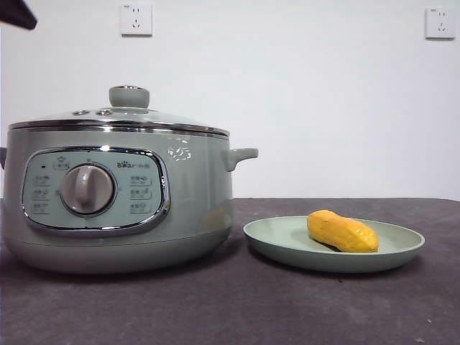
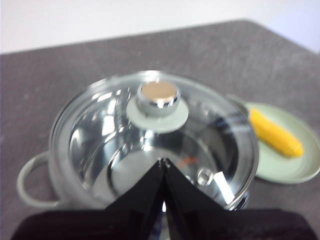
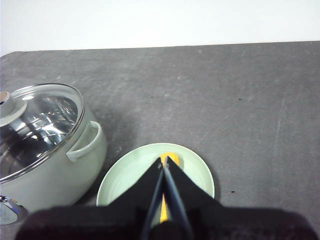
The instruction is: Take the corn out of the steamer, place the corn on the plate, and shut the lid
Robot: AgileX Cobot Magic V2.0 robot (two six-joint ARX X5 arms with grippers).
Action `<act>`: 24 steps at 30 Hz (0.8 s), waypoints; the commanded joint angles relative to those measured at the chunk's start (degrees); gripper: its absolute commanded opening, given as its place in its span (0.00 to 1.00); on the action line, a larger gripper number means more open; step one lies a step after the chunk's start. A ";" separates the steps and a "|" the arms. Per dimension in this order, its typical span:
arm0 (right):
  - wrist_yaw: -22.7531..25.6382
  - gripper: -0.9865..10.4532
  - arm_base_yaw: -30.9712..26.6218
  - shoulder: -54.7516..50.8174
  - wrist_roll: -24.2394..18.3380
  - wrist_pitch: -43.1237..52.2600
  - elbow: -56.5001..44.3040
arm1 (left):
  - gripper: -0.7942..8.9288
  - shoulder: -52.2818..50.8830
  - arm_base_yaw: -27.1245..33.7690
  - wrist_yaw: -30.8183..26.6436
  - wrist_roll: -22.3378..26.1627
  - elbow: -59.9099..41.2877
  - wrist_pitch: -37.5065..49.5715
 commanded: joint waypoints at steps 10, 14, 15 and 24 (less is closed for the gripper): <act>0.15 0.09 0.11 -0.13 0.52 0.39 -0.48 | 0.08 -14.97 18.03 -0.33 8.09 -6.56 2.54; 0.15 0.09 0.11 -0.09 0.52 0.37 -0.48 | 0.08 -21.46 23.58 2.51 8.07 -14.58 9.38; 0.17 0.09 0.11 -0.09 0.52 0.37 -0.48 | 0.08 -22.88 24.44 3.98 7.91 -16.46 10.08; 0.15 0.09 0.11 -0.09 0.52 0.37 -0.48 | 0.08 -33.22 27.71 8.37 7.63 -31.30 12.24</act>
